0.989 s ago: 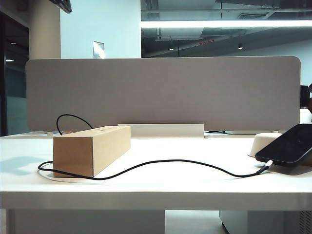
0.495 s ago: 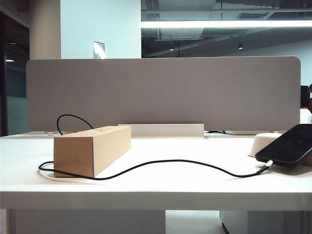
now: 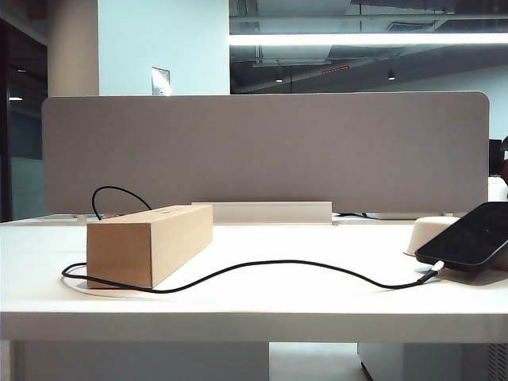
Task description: Pick up the charging cable and the phone, plug the charging cable into the charging port on the phone, and finally place them back on the table.
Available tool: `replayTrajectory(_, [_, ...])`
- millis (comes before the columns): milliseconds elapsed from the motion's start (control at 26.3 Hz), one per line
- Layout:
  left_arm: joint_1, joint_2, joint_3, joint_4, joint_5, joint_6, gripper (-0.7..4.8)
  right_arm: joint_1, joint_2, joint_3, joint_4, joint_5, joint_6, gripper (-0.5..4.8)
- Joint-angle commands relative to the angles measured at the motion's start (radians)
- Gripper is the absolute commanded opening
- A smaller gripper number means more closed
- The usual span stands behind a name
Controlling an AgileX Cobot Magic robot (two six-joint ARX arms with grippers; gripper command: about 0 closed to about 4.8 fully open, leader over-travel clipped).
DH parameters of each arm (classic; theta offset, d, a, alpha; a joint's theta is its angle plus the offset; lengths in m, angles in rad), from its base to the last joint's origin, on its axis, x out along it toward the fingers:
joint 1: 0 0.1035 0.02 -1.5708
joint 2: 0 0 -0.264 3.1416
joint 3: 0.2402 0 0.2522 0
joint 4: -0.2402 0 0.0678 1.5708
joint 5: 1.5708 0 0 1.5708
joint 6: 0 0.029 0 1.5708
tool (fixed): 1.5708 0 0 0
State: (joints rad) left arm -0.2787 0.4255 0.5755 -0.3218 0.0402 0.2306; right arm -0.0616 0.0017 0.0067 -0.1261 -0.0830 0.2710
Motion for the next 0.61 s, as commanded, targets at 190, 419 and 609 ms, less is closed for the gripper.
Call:
replayTrajectory(190, [0.044,-0.101,-0.06,0.098,-0.072,-0.121,-0.05,-0.001,-0.002,-0.006,0.01,-0.001,-0.003,-0.01])
replayTrajectory(419, [0.121,-0.101,-0.061,0.055,-0.001,-0.161,-0.05,-0.001,-0.002,-0.006,0.01,-0.001,-0.003,-0.01])
replayTrajectory(609, [0.19,-0.106,-0.06,-0.004,0.085,-0.16,-0.05,-0.001,-0.002,-0.006,0.01,-0.001,-0.003,-0.01])
